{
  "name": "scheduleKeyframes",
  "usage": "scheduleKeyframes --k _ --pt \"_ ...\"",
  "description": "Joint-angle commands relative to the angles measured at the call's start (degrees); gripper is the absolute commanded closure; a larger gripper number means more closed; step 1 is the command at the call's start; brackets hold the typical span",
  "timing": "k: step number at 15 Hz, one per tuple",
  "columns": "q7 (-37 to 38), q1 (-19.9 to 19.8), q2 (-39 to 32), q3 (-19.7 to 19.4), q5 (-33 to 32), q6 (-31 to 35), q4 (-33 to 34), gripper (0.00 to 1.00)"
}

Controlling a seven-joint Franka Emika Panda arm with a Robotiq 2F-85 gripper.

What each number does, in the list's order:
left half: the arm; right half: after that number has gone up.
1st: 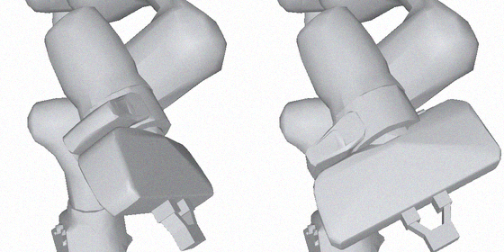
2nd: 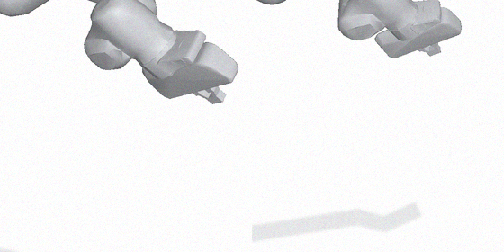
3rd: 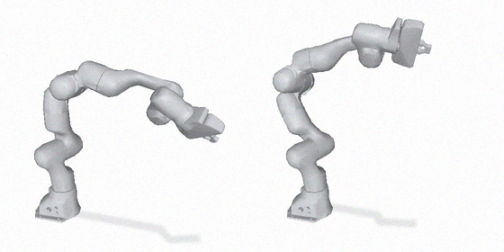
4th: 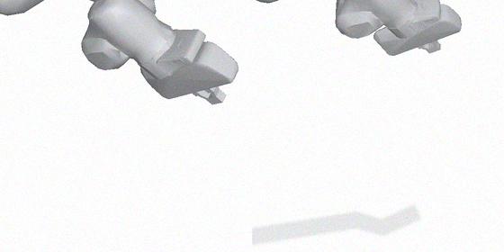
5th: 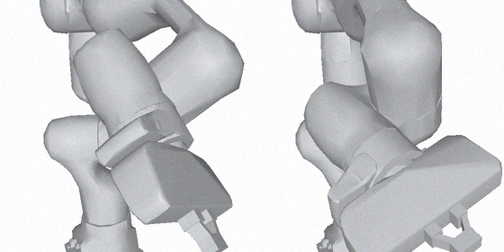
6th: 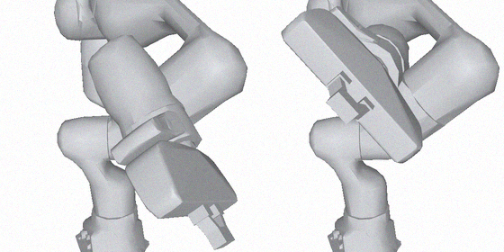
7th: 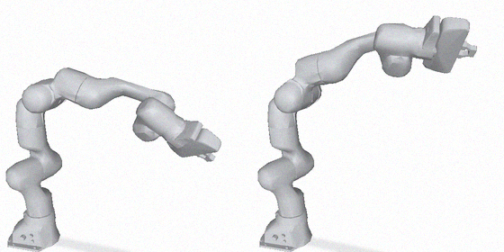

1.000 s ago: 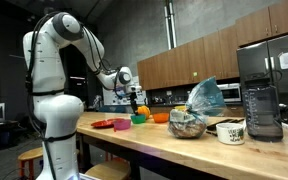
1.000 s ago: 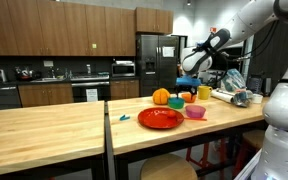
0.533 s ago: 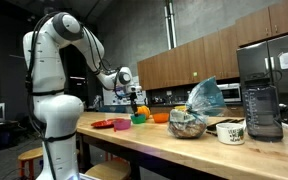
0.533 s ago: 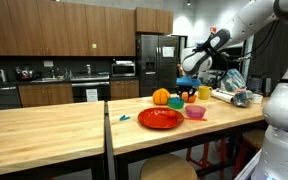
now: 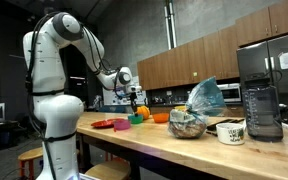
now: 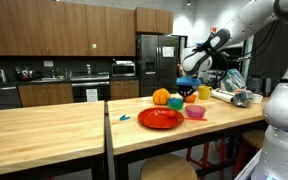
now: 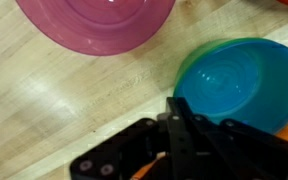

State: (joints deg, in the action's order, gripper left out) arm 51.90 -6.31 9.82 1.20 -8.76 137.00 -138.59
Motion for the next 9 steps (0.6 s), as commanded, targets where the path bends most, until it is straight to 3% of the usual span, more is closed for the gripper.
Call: scheduleKeyframes --k 1,9 --pt "-0.46 0.07 0.28 -0.14 -0.7 -0.48 0.25 0.99" --pt "-4.32 0.54 3.57 -0.14 0.53 -1.9 0.83 0.99"
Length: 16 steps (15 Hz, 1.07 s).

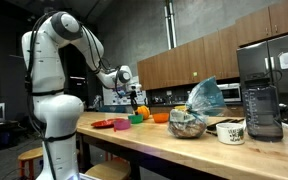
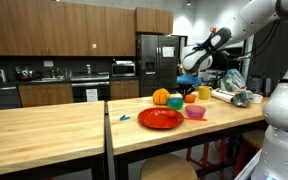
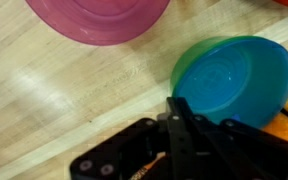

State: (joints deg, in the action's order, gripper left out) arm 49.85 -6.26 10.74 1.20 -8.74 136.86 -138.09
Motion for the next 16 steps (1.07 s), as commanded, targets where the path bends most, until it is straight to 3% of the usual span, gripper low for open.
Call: scheduleKeyframes --k 1,6,8,9,13,16 --pt "-2.56 0.41 3.02 0.0 0.09 -2.21 0.55 0.99" --pt "-4.45 0.22 4.53 0.77 -1.12 -3.72 0.53 0.99" --pt "-10.28 1.41 4.25 -0.19 2.18 -4.41 0.51 0.99" --pt "-6.49 0.17 3.24 0.55 0.39 -5.18 0.88 0.99" --pt "-11.42 0.86 -1.1 -0.88 5.03 -7.19 0.88 0.99" --pt "-12.97 0.96 1.12 -0.99 5.01 -5.28 0.75 0.99"
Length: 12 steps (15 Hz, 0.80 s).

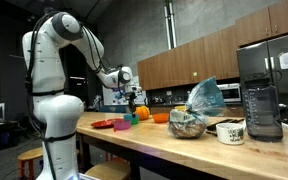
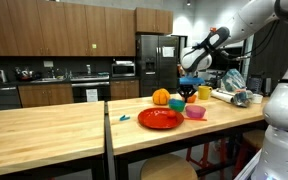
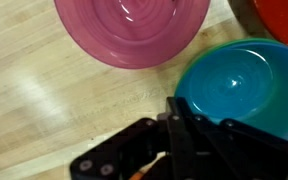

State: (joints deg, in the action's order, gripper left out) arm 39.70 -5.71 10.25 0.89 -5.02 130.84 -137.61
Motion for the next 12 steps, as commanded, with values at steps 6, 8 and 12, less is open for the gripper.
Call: scheduleKeyframes --k 6,8,12 --pt "-6.49 0.54 6.0 -0.5 3.63 4.16 -0.72 0.99" --pt "-8.68 0.67 7.66 -0.75 5.48 5.11 -1.2 0.99" --pt "-9.41 -0.95 10.29 -0.41 4.29 3.65 -1.8 0.99"
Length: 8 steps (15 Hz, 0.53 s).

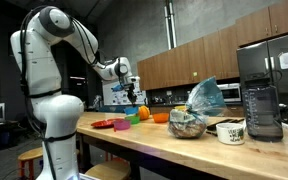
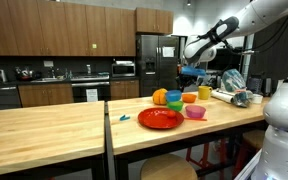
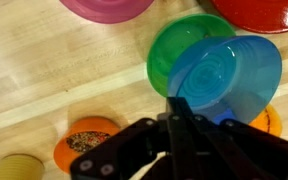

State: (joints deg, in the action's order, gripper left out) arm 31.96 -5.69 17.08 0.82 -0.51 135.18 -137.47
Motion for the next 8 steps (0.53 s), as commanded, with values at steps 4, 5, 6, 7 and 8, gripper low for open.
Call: scheduleKeyframes --k 4,5,6,7,8 --pt "-5.11 -2.55 6.91 -2.44 0.64 -2.44 -4.07 0.99" --pt "-5.57 -3.27 7.57 -2.91 0.2 -3.16 -4.59 0.99" --pt "-6.26 -3.91 8.45 -3.48 0.06 -3.66 -5.29 0.99" --pt "-6.79 -4.77 9.19 -4.01 -0.3 -4.15 -6.02 0.99" --pt "-7.15 -5.5 9.74 -4.33 -0.58 -4.68 -6.52 0.99"
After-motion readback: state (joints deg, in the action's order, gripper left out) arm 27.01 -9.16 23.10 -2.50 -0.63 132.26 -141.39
